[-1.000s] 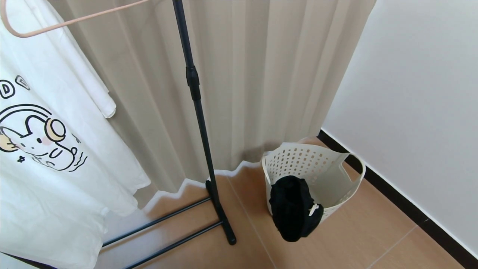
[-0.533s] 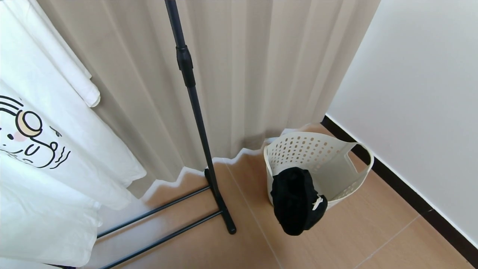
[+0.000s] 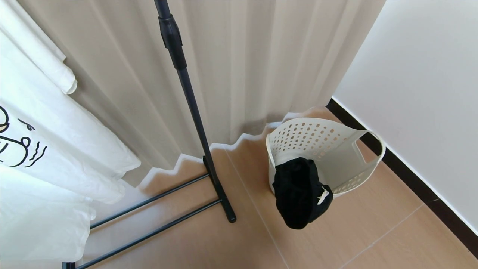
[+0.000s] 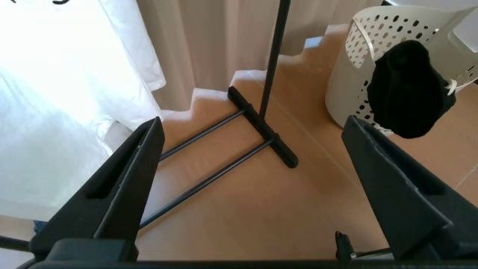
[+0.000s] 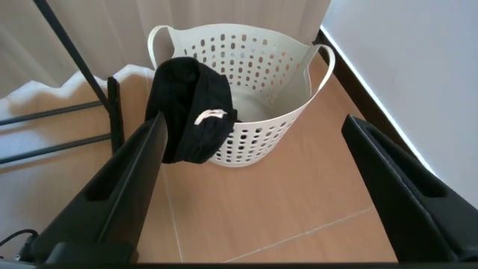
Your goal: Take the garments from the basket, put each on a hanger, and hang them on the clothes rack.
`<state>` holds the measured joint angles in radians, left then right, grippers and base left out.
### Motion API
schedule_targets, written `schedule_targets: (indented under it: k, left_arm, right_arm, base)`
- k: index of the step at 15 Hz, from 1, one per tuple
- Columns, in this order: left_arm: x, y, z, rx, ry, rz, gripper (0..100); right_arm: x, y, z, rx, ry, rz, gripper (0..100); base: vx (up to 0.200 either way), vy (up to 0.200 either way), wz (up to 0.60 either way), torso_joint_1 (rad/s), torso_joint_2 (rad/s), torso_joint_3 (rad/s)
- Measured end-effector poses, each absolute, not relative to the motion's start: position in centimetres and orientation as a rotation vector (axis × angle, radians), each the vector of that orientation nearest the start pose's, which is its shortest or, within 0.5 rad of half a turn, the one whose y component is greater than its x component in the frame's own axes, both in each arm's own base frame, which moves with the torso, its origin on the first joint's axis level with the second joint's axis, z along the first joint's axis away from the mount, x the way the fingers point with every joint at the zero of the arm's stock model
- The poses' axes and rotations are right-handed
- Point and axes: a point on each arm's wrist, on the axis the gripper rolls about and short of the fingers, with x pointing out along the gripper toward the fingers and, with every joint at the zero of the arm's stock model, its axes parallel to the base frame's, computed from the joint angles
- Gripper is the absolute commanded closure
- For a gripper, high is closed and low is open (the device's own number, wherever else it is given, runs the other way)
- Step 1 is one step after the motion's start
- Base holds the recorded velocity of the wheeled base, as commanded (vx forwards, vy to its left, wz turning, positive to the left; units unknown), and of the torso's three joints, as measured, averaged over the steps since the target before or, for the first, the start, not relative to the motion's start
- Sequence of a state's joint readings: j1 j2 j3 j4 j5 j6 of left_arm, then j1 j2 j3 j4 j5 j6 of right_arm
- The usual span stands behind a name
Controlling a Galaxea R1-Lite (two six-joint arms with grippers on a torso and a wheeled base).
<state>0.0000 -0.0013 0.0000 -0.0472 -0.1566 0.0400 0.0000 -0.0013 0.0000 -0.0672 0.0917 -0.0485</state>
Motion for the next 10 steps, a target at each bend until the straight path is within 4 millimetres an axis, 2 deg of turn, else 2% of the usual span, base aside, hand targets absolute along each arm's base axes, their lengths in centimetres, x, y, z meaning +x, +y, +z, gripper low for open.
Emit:
schedule_targets:
  k: [10]
  left_arm:
    - [-2.33, -0.35, 8.03, 0.043, -0.051, -0.156, 0]
  right_arm:
    - [-2.32, 0.21, 8.23, -0.052, -0.071, 0.09, 0]
  base:
    - [0.0, 0.0, 0.0, 0.004, 0.0, -0.201]
